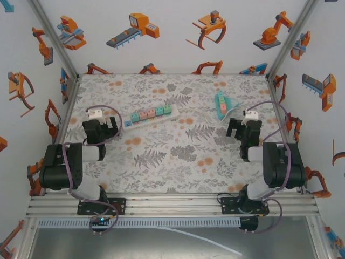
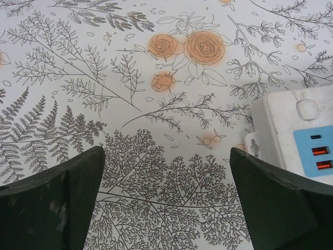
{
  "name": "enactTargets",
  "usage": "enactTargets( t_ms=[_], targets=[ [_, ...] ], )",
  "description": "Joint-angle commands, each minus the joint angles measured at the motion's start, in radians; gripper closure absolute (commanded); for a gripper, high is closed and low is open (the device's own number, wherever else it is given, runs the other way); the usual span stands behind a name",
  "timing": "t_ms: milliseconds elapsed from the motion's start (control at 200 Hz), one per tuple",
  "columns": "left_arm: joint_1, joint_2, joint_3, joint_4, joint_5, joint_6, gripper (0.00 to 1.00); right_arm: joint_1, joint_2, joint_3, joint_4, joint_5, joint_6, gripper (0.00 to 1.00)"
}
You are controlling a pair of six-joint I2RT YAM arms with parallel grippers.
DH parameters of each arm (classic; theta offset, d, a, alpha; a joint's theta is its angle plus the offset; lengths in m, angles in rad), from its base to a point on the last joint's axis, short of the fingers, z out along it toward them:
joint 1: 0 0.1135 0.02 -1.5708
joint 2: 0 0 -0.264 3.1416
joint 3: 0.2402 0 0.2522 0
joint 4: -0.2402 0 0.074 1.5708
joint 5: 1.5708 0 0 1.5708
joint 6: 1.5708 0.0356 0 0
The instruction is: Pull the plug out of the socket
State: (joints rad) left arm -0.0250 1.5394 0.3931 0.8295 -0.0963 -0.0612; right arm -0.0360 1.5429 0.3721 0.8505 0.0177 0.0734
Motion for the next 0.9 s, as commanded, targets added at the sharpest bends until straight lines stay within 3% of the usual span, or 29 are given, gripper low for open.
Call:
enactTargets(
  t_ms=[0, 521, 716, 806, 896],
  targets=[
    [-0.001, 0.001, 0.018, -0.003, 0.001, 0.017, 0.03, -0.004, 0.001, 0.014, 0.023, 0.003, -0.013, 0.01],
    [0.000, 0.001, 0.018, -0.004, 0.004, 0.018, 0.03, -0.004, -0.001, 0.014, 0.024, 0.036, 0.000, 0.01],
    [0.002, -0.002, 0.017, -0.004, 0.030, 0.023, 0.03, -0.004, -0.010, -0.001, 0.040, -0.036, -0.027, 0.01],
    [0.002, -0.003, 0.016, -0.003, 0.041, 0.029, 0.03, -0.004, -0.071, -0.019, 0.029, -0.059, -0.035, 0.01],
    [-0.001, -0.034, -0.009, 0.017, 0.044, 0.033, 0.03, -0.005, -0.211, -0.020, -0.111, 0.024, 0.015, 0.01]
  ],
)
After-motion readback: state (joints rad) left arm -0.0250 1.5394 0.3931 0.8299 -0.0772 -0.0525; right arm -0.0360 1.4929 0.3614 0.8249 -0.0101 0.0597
